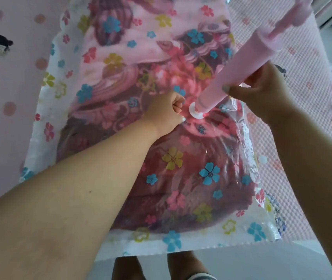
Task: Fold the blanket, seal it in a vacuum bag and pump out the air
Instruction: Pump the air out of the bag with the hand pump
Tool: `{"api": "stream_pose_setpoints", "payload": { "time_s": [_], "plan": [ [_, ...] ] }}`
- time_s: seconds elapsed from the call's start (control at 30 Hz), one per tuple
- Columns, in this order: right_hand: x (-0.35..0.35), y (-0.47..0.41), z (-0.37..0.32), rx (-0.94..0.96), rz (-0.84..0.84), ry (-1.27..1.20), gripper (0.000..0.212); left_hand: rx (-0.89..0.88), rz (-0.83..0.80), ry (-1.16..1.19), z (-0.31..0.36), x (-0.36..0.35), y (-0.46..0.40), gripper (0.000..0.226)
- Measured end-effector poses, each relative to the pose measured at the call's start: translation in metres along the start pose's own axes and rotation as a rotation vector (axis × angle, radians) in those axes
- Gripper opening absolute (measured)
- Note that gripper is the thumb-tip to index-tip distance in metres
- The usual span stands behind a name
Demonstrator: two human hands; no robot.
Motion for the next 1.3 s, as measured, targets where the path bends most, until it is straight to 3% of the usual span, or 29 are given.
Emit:
{"api": "stream_pose_setpoints", "payload": {
  "time_s": [0.3,0.43,0.6,0.83,1.0,1.13,1.3],
  "plan": [
    [-0.014,-0.005,-0.011,-0.031,0.038,0.163,0.044,-0.03,0.015,-0.028,0.0,0.007,0.002,0.041],
    [-0.017,-0.006,-0.01,-0.091,0.124,0.14,0.067,-0.114,0.039,-0.048,0.022,0.014,0.0,0.043],
    [-0.023,-0.006,-0.012,-0.089,0.168,0.211,0.084,-0.248,-0.051,-0.212,0.067,-0.008,-0.006,0.057],
    [-0.013,-0.002,-0.008,-0.049,0.045,-0.047,0.066,-0.314,-0.083,-0.448,0.086,-0.015,-0.013,0.043],
    [-0.017,-0.008,-0.016,-0.002,0.084,0.051,0.071,-0.278,-0.12,-0.422,0.089,-0.016,-0.015,0.058],
    [-0.017,-0.015,-0.021,0.008,-0.037,0.104,0.075,-0.365,0.017,-0.514,0.098,-0.013,-0.011,0.045],
    [-0.016,-0.013,-0.029,0.06,-0.1,0.161,0.065,-0.3,-0.056,-0.445,0.09,-0.01,-0.011,0.04]
  ]
}}
Point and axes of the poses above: each hand's wrist, its own y-axis away from the middle knuckle, its own x-axis out of the back of the hand, z = x × y, the point moved 8 cm from there along -y, towards the middle knuckle, and after that the axes turned 15 degrees about x, right-handed, at the moved point
